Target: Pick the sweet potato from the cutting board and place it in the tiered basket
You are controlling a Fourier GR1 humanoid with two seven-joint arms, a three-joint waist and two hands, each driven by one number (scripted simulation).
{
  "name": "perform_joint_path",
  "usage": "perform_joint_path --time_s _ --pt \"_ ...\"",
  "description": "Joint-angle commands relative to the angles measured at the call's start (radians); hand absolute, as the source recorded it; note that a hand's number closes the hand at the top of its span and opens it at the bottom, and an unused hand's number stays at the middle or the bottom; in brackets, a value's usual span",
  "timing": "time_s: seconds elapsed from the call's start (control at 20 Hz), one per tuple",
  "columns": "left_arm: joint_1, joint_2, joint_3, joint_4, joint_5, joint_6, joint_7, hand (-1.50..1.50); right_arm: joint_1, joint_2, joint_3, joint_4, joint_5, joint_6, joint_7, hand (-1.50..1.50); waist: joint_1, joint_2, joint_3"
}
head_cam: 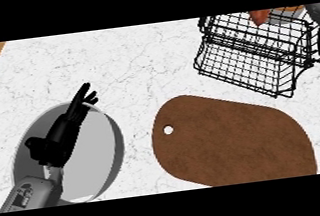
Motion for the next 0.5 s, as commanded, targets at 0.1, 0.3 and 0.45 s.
perform_joint_path --time_s 0.1,0.3,0.45 --pt "-0.006 -0.051 -0.008 0.028 0.008 0.02 0.041 0.0 0.01 0.099 -0.113 0.071 -0.115 -0.04 0.13 -1.5 -0.029 0.001 -0.016" --pt "0.053 -0.032 -0.004 0.0 0.01 -0.008 0.01 0.0 -0.041 0.097 -0.17 0.073 -0.157 -0.053 0.139 -1.5 -0.023 0.0 -0.016" --pt "0.062 -0.048 0.012 0.016 0.006 0.0 -0.033 0.0 -0.012 0.05 -0.199 0.07 -0.15 -0.093 0.08 -1.5 -0.026 0.001 -0.016"
